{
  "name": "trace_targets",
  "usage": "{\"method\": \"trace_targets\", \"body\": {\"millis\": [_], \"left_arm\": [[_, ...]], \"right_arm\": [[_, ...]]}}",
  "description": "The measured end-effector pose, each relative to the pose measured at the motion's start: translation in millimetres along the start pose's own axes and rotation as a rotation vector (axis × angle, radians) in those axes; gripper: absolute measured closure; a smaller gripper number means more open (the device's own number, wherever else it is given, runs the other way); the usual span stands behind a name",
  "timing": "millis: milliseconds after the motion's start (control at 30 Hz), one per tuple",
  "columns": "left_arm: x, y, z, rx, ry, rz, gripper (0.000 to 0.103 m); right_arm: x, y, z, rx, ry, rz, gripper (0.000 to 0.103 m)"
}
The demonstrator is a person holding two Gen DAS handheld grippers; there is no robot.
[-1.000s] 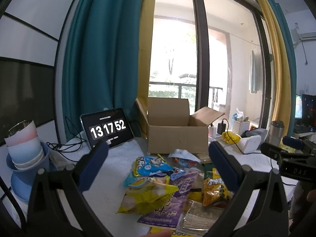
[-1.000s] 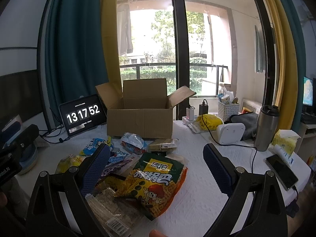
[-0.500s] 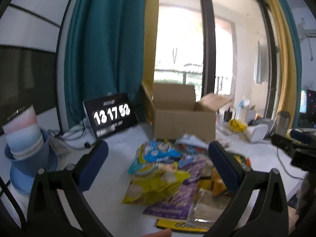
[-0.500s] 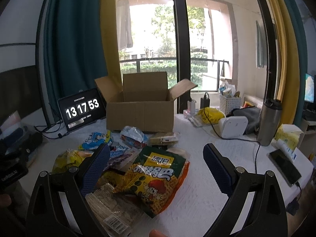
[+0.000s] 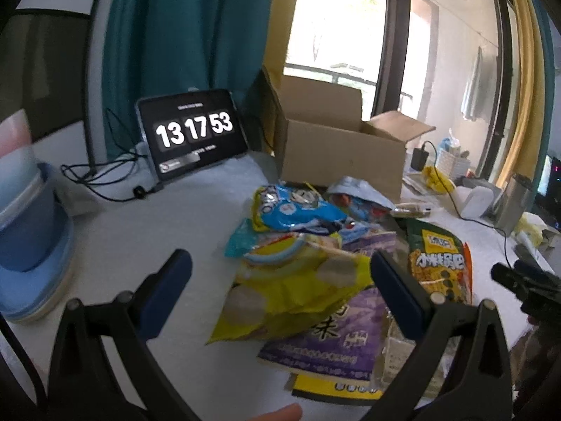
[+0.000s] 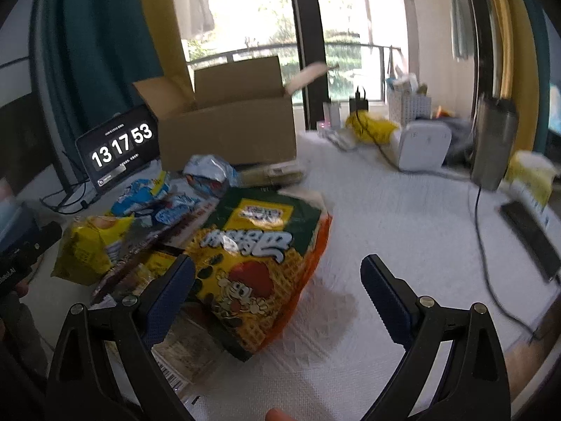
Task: Organize snacks
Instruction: 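Grasp the yellow Lay's bag with left while right grasps the green-orange snack bag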
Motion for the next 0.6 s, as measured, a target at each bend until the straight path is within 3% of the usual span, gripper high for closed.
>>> {"method": "trace_targets", "body": {"millis": [133,200,400,600], "left_arm": [[13,-11,4,-0.076,0.061,0.009,0.001],[22,-12,9,-0.074,0.040,0.027,0.001],[59,14,24,-0.160,0.054,0.188,0.001],[74,44,30,-0.222,0.088,0.289,0.001]], "right_arm": [[18,4,0,0.021,-0.020,0.050,0.006],[28,5,1,0.030,-0.027,0.070,0.006],[59,12,7,0.090,-0.078,0.163,0.006],[60,14,22,0.042,-0.112,0.148,0.011]]}}
Point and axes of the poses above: each gripper's, at about its wrist camera, not at the fingertips, and x roughly the way its jaws point, z to its left, y to its underside, the point moved 10 cm from there along x, roughly the way its jaws point, and after that the axes turned 15 degrees about y, right-handed, at the moved point
